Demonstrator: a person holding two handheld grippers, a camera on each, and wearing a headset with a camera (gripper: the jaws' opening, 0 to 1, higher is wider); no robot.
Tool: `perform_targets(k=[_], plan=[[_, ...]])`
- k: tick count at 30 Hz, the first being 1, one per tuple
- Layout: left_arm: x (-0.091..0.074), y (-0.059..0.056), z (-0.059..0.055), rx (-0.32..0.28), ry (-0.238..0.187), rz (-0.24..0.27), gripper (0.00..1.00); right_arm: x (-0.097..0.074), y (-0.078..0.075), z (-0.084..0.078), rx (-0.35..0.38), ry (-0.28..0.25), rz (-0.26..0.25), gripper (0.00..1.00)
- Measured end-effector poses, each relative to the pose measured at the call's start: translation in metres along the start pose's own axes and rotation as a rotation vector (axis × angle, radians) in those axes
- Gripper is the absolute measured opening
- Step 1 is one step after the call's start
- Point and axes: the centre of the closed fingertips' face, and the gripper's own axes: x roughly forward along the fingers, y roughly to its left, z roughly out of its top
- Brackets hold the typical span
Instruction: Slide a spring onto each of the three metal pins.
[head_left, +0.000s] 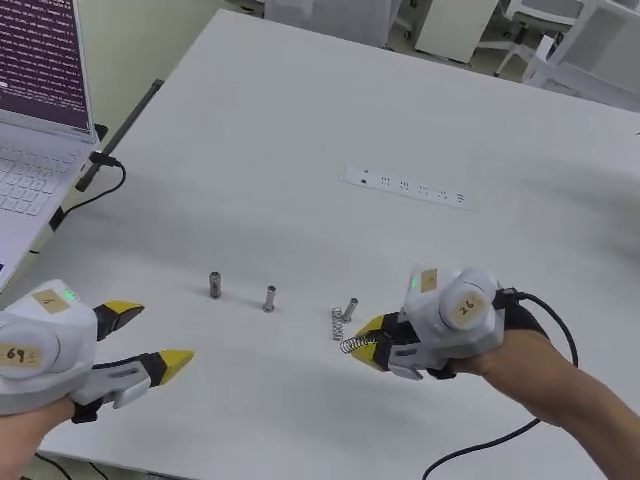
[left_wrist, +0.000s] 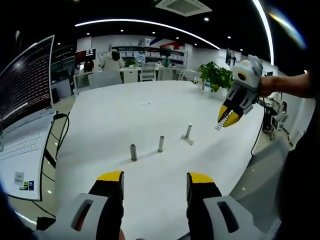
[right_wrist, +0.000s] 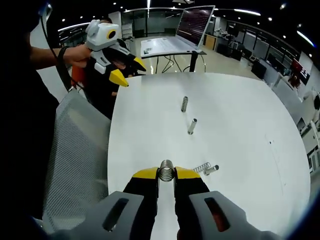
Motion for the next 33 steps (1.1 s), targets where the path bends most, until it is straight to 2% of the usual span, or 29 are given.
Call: perform_targets(k=[19, 33], plan=[[-0.007, 0.009, -0.001, -0.017, -0.014, 0.013, 0.48, 0.031, -0.026, 0.023, -0.047, 0.031, 0.004, 0.09], [-0.008, 0.008, -0.001, -0.031, -0.020, 0.011, 0.50, 0.055, -0.047, 0.037, -0.057, 0.058, 0.003, 0.09]])
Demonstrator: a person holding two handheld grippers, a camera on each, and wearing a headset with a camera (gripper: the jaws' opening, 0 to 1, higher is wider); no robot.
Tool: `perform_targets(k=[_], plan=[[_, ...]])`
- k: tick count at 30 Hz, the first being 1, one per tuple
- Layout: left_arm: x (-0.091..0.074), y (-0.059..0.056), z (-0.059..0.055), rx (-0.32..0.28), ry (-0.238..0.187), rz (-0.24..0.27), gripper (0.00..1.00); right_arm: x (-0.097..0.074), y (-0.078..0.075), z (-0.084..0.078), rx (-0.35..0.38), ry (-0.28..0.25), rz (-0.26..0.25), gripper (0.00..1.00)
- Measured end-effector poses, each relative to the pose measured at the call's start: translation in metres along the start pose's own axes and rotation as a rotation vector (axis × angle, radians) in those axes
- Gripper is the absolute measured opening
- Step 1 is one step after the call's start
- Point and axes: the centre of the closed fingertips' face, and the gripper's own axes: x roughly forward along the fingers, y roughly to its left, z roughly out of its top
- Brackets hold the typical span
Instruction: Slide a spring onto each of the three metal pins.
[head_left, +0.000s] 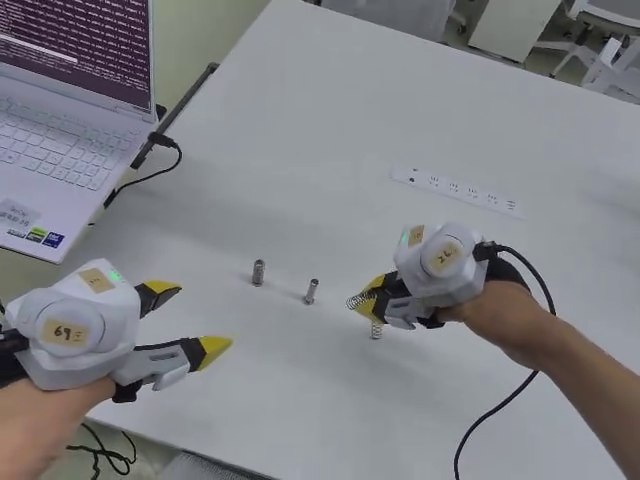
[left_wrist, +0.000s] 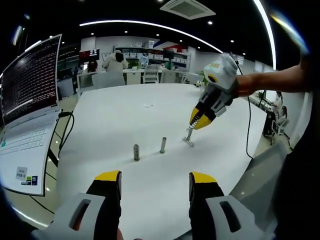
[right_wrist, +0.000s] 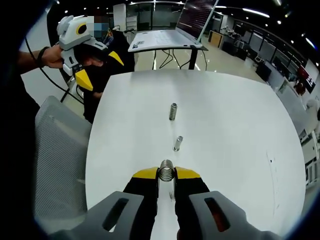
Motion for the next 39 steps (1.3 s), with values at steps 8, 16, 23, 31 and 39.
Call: perform_targets(k=[8, 16, 23, 31, 39], plan=[[-0.002, 0.002, 0.002, -0.001, -0.004, 0.005, 0.50, 0.011, -0.009, 0.008, -0.006, 0.010, 0.000, 0.09], [-0.003, 0.004, 0.001, -0.007, -0.002, 0.006, 0.50, 0.025, -0.016, 0.015, -0.018, 0.028, 0.003, 0.09], [-0.005, 0.007, 0.000, -0.010, -0.002, 0.014, 0.50, 0.038, -0.021, 0.019, -0.018, 0.041, 0.009, 0.09], [-0.007, 0.012, -0.004, -0.019, 0.003, 0.024, 0.49, 0.049, -0.026, 0.023, -0.014, 0.050, 0.016, 0.09], [-0.007, 0.014, -0.005, -0.031, 0.004, 0.025, 0.49, 0.058, -0.027, 0.025, -0.001, 0.053, 0.033, 0.09]])
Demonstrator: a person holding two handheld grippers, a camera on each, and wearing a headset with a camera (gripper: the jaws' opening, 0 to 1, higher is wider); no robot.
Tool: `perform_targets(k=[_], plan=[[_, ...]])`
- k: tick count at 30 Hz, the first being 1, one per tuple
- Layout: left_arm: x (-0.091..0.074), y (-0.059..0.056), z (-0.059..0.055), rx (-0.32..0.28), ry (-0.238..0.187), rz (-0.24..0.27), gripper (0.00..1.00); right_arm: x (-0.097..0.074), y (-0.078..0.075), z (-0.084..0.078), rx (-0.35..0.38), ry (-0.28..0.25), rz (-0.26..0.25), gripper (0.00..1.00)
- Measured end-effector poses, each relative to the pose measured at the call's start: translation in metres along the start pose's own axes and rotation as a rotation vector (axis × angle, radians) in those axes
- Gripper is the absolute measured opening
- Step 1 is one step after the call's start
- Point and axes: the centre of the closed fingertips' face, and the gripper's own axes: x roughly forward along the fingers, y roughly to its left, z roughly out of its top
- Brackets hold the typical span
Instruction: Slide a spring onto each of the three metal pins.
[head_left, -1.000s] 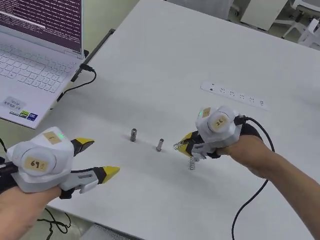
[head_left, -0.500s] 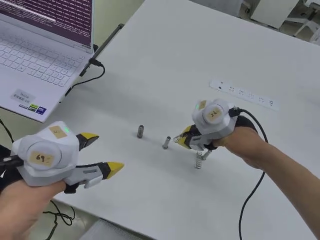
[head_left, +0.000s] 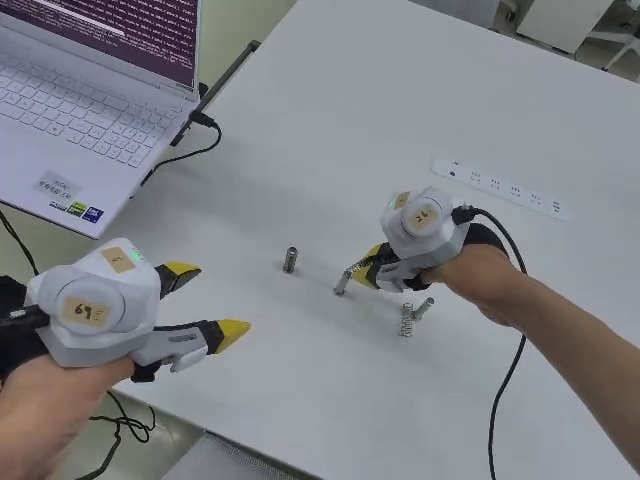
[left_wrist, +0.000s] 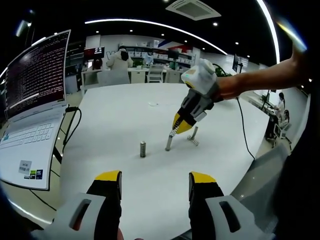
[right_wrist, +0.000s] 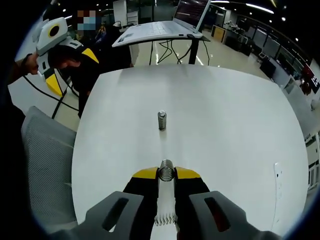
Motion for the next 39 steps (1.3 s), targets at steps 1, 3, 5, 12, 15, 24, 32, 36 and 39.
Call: perform_targets(k=[1, 3, 5, 12, 15, 24, 32, 36, 39], plan=[[0.000, 0.000, 0.000, 0.001, 0.000, 0.001, 0.49, 0.001, 0.001, 0.000, -0.002, 0.002, 0.004, 0.09], [0.000, 0.001, 0.000, -0.001, 0.000, 0.002, 0.49, 0.002, 0.001, 0.000, -0.005, 0.004, 0.008, 0.09], [0.000, 0.002, 0.000, -0.001, 0.001, 0.003, 0.49, 0.003, 0.001, 0.001, -0.007, 0.005, 0.011, 0.09], [0.000, 0.002, -0.001, -0.002, 0.004, 0.001, 0.49, 0.006, 0.001, 0.003, -0.014, 0.012, 0.015, 0.09], [0.001, 0.002, -0.001, -0.003, 0.004, 0.001, 0.49, 0.008, 0.002, 0.003, -0.014, 0.016, 0.018, 0.09], [0.001, 0.003, 0.000, -0.002, 0.004, 0.002, 0.49, 0.016, 0.001, 0.003, -0.022, 0.028, 0.023, 0.09], [0.001, 0.004, 0.000, -0.003, 0.004, 0.001, 0.50, 0.026, 0.002, 0.002, -0.025, 0.037, 0.029, 0.09], [0.000, 0.005, -0.002, -0.006, 0.006, 0.003, 0.50, 0.033, 0.003, -0.001, -0.037, 0.050, 0.039, 0.09], [0.000, 0.006, -0.004, -0.011, 0.010, 0.004, 0.50, 0.036, 0.002, -0.002, -0.042, 0.056, 0.047, 0.09]])
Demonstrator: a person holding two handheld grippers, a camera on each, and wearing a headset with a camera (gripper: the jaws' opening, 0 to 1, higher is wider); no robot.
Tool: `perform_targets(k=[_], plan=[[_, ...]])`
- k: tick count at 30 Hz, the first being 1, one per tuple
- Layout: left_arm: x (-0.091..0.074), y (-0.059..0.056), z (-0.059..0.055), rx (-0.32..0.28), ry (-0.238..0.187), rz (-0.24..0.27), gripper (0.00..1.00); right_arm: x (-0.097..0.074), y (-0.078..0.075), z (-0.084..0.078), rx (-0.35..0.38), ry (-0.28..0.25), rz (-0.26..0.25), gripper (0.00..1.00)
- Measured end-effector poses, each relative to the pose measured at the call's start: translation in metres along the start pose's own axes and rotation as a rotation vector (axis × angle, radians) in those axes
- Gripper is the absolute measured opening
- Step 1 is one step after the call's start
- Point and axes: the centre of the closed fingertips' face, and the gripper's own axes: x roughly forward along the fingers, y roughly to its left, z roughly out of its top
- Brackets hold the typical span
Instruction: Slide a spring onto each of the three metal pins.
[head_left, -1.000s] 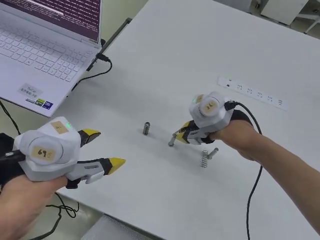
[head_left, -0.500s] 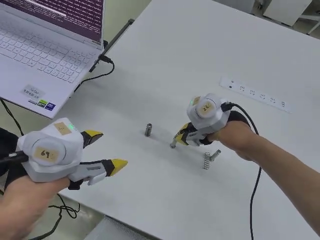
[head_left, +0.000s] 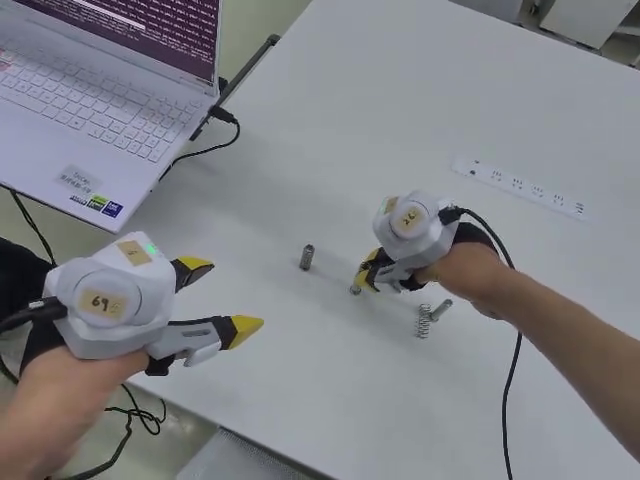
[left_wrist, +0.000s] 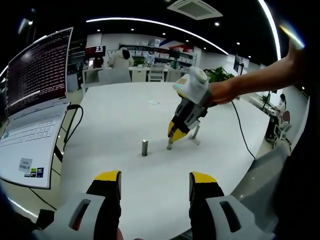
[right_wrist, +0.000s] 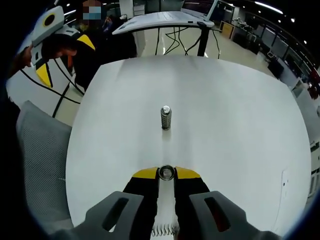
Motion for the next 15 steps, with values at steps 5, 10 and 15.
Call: perform_targets(k=[5, 10, 15], plan=[[-0.001, 0.001, -0.002, -0.002, 0.003, 0.003, 0.50, 0.006, -0.001, -0.004, 0.000, 0.013, 0.012, 0.09], [-0.001, 0.003, -0.002, -0.006, 0.005, 0.007, 0.50, 0.010, 0.000, -0.006, -0.006, 0.019, 0.016, 0.09], [-0.001, 0.003, -0.003, -0.007, 0.008, 0.009, 0.50, 0.015, 0.001, -0.009, -0.009, 0.027, 0.014, 0.09]])
